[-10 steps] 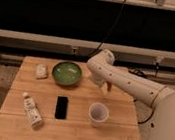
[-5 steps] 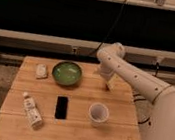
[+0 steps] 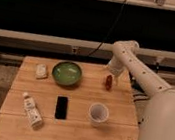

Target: Place the pepper in the ceramic cup

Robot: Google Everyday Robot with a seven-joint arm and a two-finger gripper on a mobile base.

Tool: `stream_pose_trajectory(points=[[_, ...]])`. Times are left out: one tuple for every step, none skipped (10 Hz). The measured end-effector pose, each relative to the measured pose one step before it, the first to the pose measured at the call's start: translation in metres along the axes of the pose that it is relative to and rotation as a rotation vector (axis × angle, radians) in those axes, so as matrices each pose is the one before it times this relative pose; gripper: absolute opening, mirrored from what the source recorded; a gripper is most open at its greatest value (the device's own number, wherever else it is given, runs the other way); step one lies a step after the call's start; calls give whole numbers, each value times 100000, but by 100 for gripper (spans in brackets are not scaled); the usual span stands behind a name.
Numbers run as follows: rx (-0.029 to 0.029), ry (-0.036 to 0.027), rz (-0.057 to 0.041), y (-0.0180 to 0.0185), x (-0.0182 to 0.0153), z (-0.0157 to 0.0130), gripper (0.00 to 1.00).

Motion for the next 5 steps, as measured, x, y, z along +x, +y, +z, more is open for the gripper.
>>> stream_pose_trajectory(points=[[101, -1458, -801, 125, 528, 637, 80], [105, -826, -1157, -240, 161, 452, 80], [-768, -532, -1576, -309, 187, 737, 80], [-850, 131, -731, -10, 152, 457, 80], [-1383, 297, -751, 57, -12, 565, 80]])
